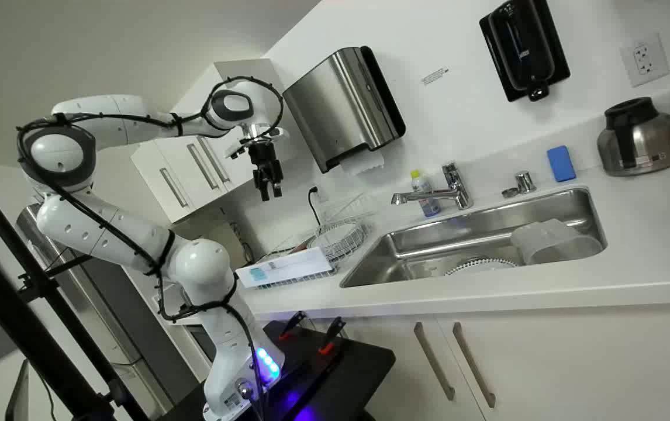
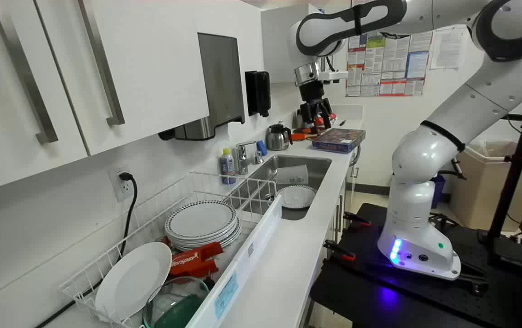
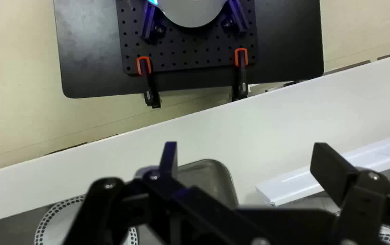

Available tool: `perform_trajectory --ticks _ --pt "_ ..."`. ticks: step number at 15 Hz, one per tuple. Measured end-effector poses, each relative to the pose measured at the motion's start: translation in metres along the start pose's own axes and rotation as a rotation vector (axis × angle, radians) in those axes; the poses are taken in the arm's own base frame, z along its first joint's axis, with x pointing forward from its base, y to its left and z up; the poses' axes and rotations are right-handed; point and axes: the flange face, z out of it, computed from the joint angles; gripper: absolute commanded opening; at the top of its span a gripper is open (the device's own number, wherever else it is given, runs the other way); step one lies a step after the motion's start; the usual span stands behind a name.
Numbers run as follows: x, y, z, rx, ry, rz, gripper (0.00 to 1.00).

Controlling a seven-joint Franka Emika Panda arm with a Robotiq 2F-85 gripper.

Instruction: Open the bottom cabinet to your right

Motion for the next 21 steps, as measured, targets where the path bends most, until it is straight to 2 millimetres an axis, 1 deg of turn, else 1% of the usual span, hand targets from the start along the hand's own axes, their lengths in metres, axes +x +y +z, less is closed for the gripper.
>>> perform_trajectory --ticks 13,15,16,17,18,20,21 --pt "0.0 0.0 0.0 0.0 0.0 0.0 1.0" --pt "0.002 0.005 -0.001 0.007 0.011 0.015 1.0" --pt "0.004 0.012 -0.003 0.019 0.029 0.049 1.0" --pt "0.006 0.024 -0.005 0.036 0.051 0.092 1.0" --pt "0.009 0.041 -0.007 0.057 0.072 0.137 1.0" --pt "0.011 0.085 -0.006 0.106 0.105 0.236 1.0" --pt "0.011 0.111 -0.001 0.13 0.116 0.291 1.0"
